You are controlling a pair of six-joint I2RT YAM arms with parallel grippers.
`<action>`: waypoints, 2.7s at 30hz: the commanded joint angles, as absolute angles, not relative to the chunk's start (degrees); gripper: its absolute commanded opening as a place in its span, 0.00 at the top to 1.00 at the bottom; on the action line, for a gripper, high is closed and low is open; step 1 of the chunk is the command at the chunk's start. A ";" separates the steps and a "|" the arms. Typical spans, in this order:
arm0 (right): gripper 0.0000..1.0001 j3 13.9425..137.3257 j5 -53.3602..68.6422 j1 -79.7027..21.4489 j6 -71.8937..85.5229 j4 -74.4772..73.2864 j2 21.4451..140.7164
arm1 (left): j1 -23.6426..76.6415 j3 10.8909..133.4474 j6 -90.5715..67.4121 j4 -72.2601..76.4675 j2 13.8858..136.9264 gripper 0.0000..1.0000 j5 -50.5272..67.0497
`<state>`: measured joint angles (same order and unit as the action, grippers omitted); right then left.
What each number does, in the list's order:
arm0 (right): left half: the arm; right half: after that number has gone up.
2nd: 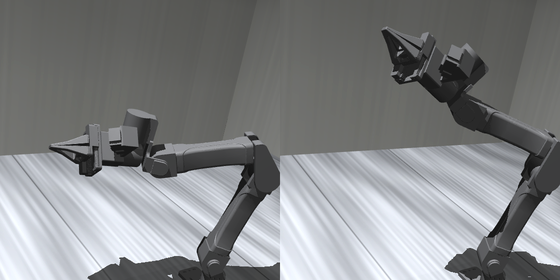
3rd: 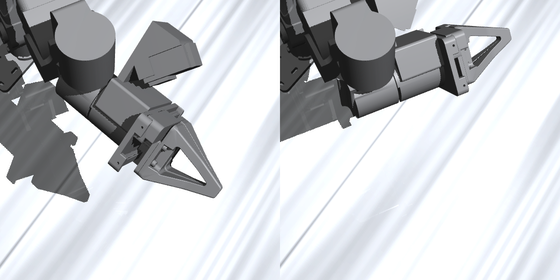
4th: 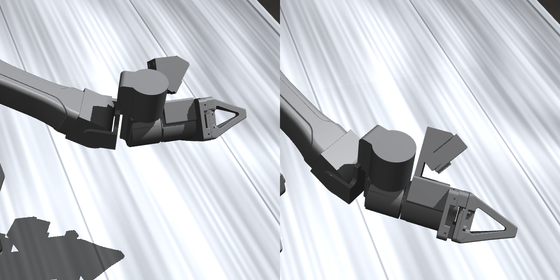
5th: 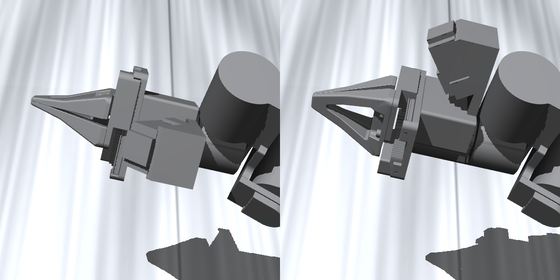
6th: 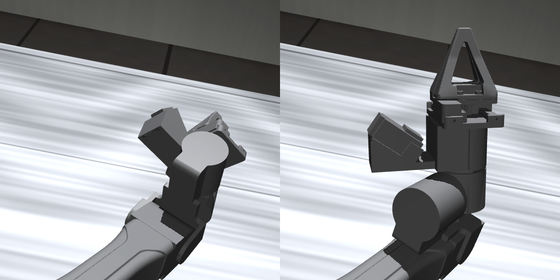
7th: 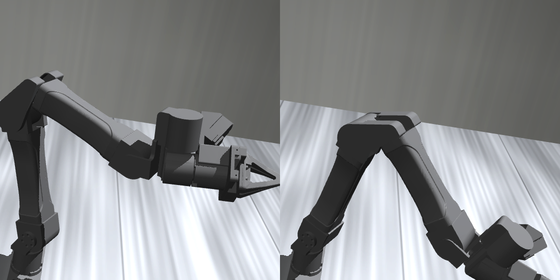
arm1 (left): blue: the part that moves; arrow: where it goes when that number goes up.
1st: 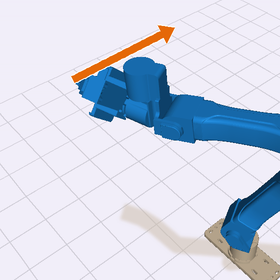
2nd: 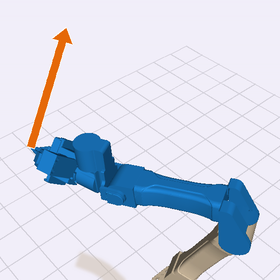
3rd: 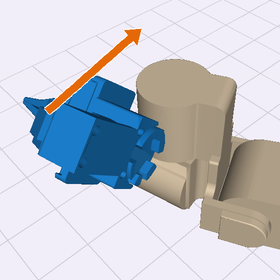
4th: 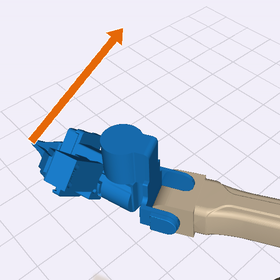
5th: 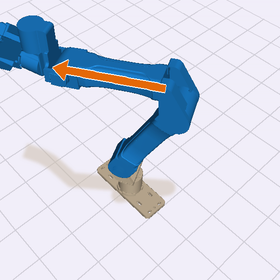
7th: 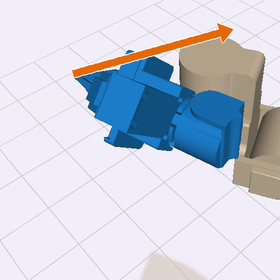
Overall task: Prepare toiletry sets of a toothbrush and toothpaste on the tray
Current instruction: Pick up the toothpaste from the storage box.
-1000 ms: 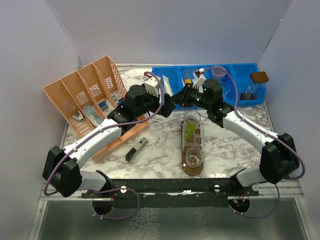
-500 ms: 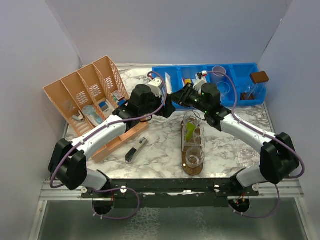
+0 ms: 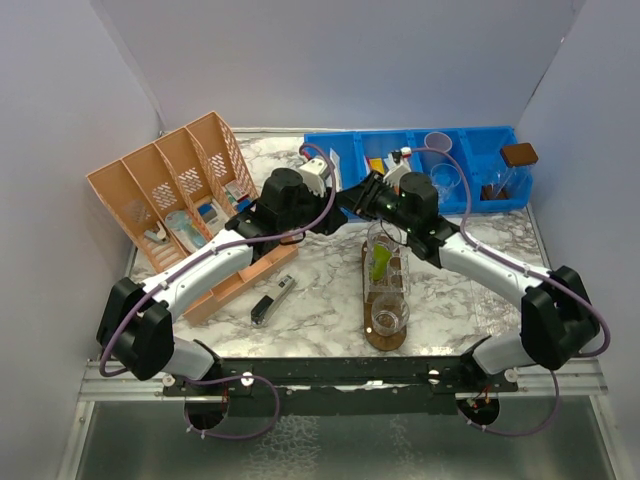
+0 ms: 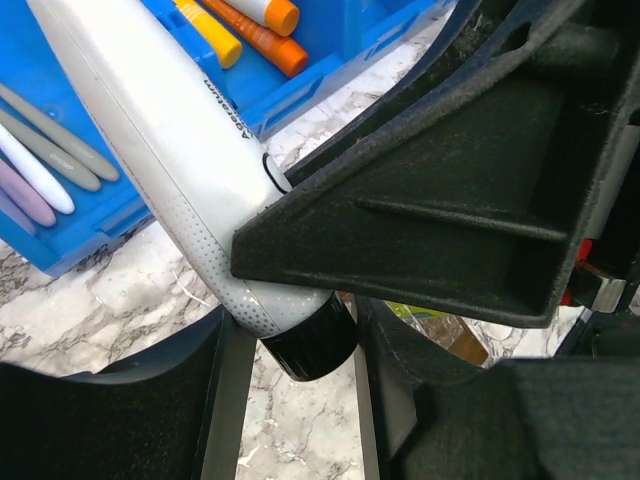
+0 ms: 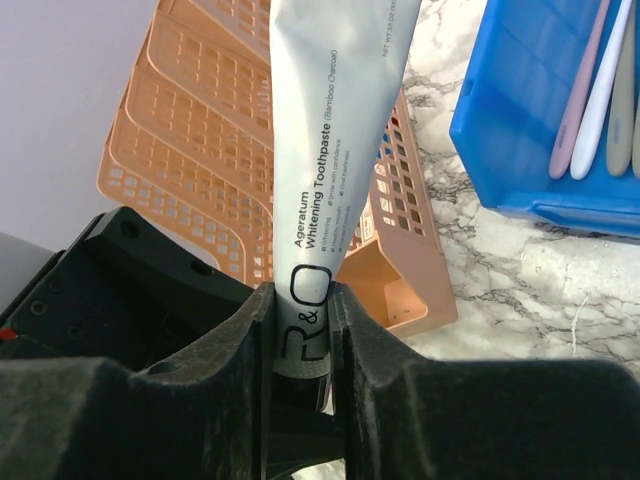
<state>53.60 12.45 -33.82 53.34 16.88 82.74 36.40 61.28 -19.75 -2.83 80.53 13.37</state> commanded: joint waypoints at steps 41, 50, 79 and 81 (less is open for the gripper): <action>0.20 83.59 14.63 -34.40 12.80 -46.30 55.64 | 39.44 54.56 -10.10 20.39 70.27 0.88 72.28; 0.32 84.87 28.80 -34.44 17.74 -41.97 54.24 | 40.15 54.13 -8.95 20.45 68.20 0.89 75.45; 0.99 82.97 27.17 -34.44 10.59 -42.86 47.91 | 37.49 54.80 -10.90 20.39 68.40 0.30 70.33; 0.99 82.38 24.14 -34.44 6.58 -43.47 46.83 | 36.23 54.67 -10.94 20.31 68.09 0.22 68.49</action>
